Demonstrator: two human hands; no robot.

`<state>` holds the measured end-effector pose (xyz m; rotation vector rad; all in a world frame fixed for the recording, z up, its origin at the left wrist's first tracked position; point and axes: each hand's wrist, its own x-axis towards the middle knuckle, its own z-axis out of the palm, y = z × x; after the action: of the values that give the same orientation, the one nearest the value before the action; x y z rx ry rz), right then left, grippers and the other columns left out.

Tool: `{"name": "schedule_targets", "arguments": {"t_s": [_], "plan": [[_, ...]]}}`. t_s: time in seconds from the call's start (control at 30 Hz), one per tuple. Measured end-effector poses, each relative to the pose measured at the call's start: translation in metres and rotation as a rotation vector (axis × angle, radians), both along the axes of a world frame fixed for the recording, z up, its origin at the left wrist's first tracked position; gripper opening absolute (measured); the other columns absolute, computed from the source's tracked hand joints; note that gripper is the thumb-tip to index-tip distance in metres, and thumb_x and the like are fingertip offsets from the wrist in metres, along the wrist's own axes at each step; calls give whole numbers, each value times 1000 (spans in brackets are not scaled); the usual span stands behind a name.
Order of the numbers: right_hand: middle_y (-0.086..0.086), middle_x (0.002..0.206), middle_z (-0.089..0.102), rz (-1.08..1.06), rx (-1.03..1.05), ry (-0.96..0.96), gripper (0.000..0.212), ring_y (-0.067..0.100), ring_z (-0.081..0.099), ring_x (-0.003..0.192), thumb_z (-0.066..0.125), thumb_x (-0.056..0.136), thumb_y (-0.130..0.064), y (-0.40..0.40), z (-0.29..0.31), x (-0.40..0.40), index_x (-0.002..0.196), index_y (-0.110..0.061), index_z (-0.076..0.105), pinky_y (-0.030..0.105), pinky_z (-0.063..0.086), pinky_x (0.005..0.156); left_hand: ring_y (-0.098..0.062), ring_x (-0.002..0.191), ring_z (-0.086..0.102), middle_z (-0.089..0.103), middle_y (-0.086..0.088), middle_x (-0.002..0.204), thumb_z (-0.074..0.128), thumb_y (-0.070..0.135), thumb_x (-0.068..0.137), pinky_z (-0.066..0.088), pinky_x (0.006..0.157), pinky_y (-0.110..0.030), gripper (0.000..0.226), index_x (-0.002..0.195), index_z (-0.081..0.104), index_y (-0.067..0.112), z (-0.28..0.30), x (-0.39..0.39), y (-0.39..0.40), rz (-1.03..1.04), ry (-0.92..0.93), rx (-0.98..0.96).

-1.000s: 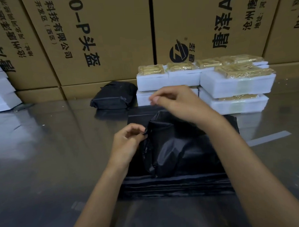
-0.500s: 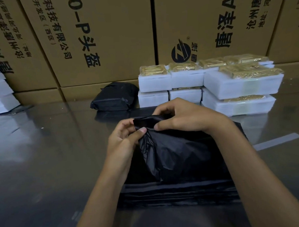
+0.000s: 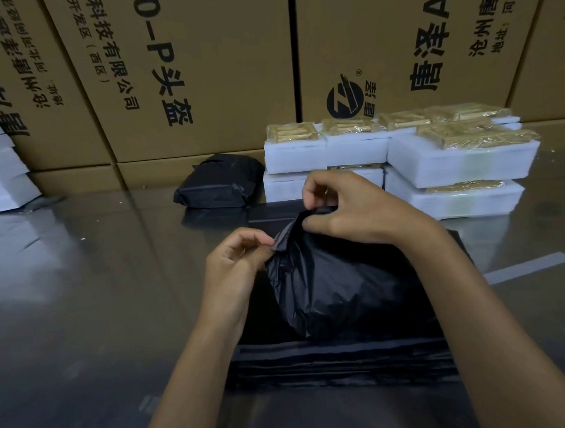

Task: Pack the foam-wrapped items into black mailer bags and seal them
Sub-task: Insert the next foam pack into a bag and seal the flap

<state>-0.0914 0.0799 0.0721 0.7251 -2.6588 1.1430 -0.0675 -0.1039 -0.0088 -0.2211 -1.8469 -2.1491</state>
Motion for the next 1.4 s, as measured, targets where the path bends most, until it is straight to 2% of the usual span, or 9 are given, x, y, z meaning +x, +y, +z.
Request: {"name": "schedule_targets", "arguments": {"t_s": [0.1,0.2,0.3,0.43,0.63,0.93,1.2,1.3,1.4], "plan": [[-18,91,69,34,-215,32,7,5,61,81,70,87,-23,-7,3,2,86,-30,68,10,47,70,-6,74,64,66,-7,84,67,-11,82,48,69,-14,29,70,67,15,4,3,2,104,181,-259],[-14,91,73,101,-43,23,13,2,65,89,68,90,-15,-18,-2,3,92,-25,75,19,51,85,-7,75,62,60,-8,86,67,-14,82,46,72,-14,27,72,67,11,6,6,4,144,319,-384],[-9,94,74,138,101,-32,17,4,66,93,67,90,-9,-22,-7,2,99,-22,76,31,54,90,-8,73,61,61,-2,84,69,-9,82,47,69,-14,21,77,61,10,7,8,6,132,306,-322],[-9,95,74,163,68,-45,16,4,67,92,71,88,-10,-20,-8,2,99,-21,75,34,54,91,-5,65,55,59,7,76,73,-9,78,48,63,-15,34,84,49,15,8,4,4,123,200,-184],[-5,95,74,239,13,-43,18,10,68,95,75,85,-8,-24,-10,4,96,-22,75,44,53,94,-8,66,58,61,6,76,71,-10,77,48,61,-14,33,84,52,16,6,2,1,101,119,-74],[-10,84,73,213,-20,-9,11,6,68,86,74,85,-9,-27,-13,1,86,-20,74,32,55,87,-6,70,62,64,5,76,72,-8,80,50,65,-14,26,82,57,13,4,1,0,85,106,-47],[-11,87,64,-152,-224,187,11,7,53,76,65,89,-13,-33,-26,-12,84,-23,65,26,44,72,2,63,57,61,19,67,75,-1,81,46,62,-10,24,88,62,17,-1,-4,1,109,38,-92],[2,70,58,-321,-349,217,11,12,48,65,60,91,-11,-25,-29,-19,87,-21,63,30,41,64,-7,73,64,67,7,75,74,2,82,49,69,-22,19,90,64,17,-4,-5,0,73,-76,-26],[-6,52,59,-351,-509,123,12,9,54,52,56,94,-12,-15,-26,-21,89,-23,59,29,47,64,-18,85,68,71,-3,85,71,7,86,51,81,-34,14,82,69,20,-4,-6,5,18,-115,62]]}}
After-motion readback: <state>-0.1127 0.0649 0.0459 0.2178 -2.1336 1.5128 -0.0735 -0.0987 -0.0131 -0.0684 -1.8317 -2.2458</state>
